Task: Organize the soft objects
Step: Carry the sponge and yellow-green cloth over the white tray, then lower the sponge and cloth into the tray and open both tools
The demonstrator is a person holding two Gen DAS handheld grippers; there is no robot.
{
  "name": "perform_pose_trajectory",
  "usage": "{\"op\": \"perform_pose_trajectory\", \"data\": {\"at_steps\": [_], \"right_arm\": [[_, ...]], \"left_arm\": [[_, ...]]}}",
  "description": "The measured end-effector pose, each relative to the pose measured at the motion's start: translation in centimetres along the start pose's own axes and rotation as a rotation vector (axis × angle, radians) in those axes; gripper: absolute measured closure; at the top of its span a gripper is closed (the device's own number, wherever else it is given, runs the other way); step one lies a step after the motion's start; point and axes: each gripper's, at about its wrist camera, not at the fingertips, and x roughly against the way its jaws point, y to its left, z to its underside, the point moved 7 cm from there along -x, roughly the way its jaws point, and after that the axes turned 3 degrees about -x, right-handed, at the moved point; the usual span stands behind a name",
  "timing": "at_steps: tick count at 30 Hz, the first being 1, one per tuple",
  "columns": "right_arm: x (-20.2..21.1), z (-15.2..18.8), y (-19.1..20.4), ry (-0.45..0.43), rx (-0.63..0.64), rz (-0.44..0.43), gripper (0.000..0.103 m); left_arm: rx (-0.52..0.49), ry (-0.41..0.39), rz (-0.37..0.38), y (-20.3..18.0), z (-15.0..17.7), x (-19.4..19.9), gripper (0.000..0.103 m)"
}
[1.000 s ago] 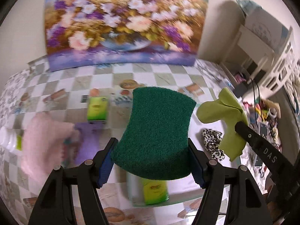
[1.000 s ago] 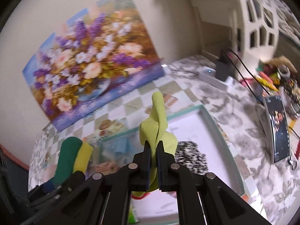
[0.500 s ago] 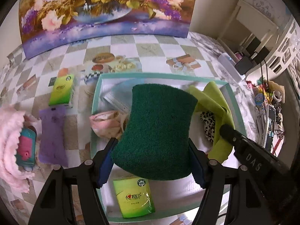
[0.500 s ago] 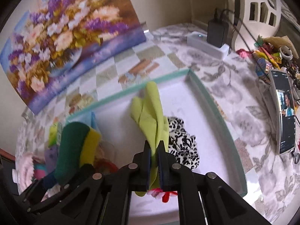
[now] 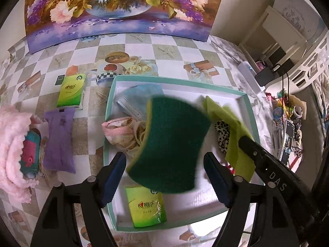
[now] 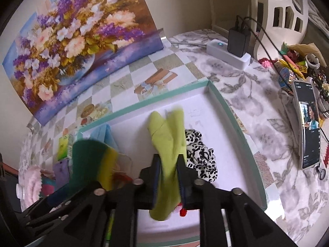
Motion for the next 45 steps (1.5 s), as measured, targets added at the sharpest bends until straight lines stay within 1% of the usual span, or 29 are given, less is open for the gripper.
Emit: {"op": "perform_pose_trajectory", "data": {"at_steps": [2, 6, 8, 9, 10, 11, 13, 15, 16, 17, 18, 19, 21, 22, 25, 28, 30, 31, 32, 42, 45], "right_arm": [[0.7, -0.3, 0.0, -0.021, -0.003, -0.001, 0.075], [2.1, -0.7, 0.0, -0.058, -0.012, -0.012, 0.075], [2.6, -0.9, 0.1, -0.072, -0.010, -0.017, 0.075], [2.8, -0.9, 0.3, -0.076, -0.007, -0.019, 0.075], [2.9, -0.9, 0.5, -0.078, -0.001, -0.022, 0.072], [2.9, -0.9, 0.6, -0.077, 0.004, -0.022, 0.067], [2.7, -0.8, 0.9, -0.070, 0.019, -0.021, 0.063], [2.4, -0.5, 1.3, -0.057, 0.035, -0.019, 0.063], [2.1, -0.3, 1.5, -0.046, 0.045, -0.017, 0.060], [1.9, -0.1, 1.6, -0.037, 0.052, -0.017, 0.051], [1.7, 0.1, 1.8, -0.029, 0.058, -0.018, 0.044], [1.4, 0.3, 2.1, -0.018, 0.068, -0.022, 0.034], [1.2, 0.5, 2.5, -0.007, 0.085, -0.023, 0.032], [1.0, 0.7, 2.7, -0.002, 0.095, -0.019, 0.031], [0.6, 1.1, 3.0, 0.016, 0.118, -0.010, 0.022], [0.4, 1.3, 3.2, 0.024, 0.130, 0.000, 0.017], [0.4, 1.3, 3.2, 0.022, 0.138, 0.012, 0.009], [0.4, 1.3, 3.2, 0.021, 0.139, 0.016, 0.002], [0.4, 1.3, 3.2, 0.018, 0.141, 0.016, 0.000], [0.7, 1.3, 3.7, 0.011, 0.158, 0.012, 0.000], [1.4, 1.0, 3.9, -0.012, 0.156, 0.020, 0.000]], "left_arm": [[0.007, -0.002, 0.001, 0.2, -0.1, 0.6, 0.024], [0.036, -0.024, -0.001, 1.0, -0.4, 1.9, 0.024], [0.055, -0.037, -0.018, 1.7, -0.5, 2.6, 0.024], [0.062, -0.039, -0.028, 2.1, -0.6, 2.8, 0.024], [0.072, -0.042, -0.046, 2.6, -0.6, 3.0, 0.024], [0.078, -0.042, -0.059, 3.0, -0.6, 3.2, 0.024], [0.091, -0.041, -0.091, 3.9, -0.6, 3.3, 0.024], [0.105, -0.037, -0.137, 5.0, -0.5, 3.4, 0.024], [0.112, -0.034, -0.158, 5.4, -0.4, 3.4, 0.024], [0.117, -0.032, -0.175, 5.9, -0.4, 3.3, 0.024], [0.122, -0.031, -0.190, 6.3, -0.3, 3.3, 0.023], [0.126, -0.029, -0.204, 6.7, -0.3, 3.4, 0.019], [0.140, -0.032, -0.225, 7.6, -0.2, 3.5, 0.008], [0.147, -0.038, -0.232, 7.9, -0.3, 3.6, 0.007], [0.161, -0.049, -0.247, 8.6, -0.3, 4.0, 0.007], [0.173, -0.059, -0.259, 9.2, -0.4, 4.2, 0.005], [0.184, -0.068, -0.267, 9.6, -0.5, 4.4, 0.003], [0.189, -0.073, -0.272, 9.7, -0.5, 4.5, 0.003], [0.194, -0.077, -0.275, 9.9, -0.6, 4.6, 0.002], [0.224, -0.125, -0.275, 11.0, -0.9, 6.1, 0.002], [0.231, -0.148, -0.273, 11.3, -1.1, 6.9, 0.002]]}}
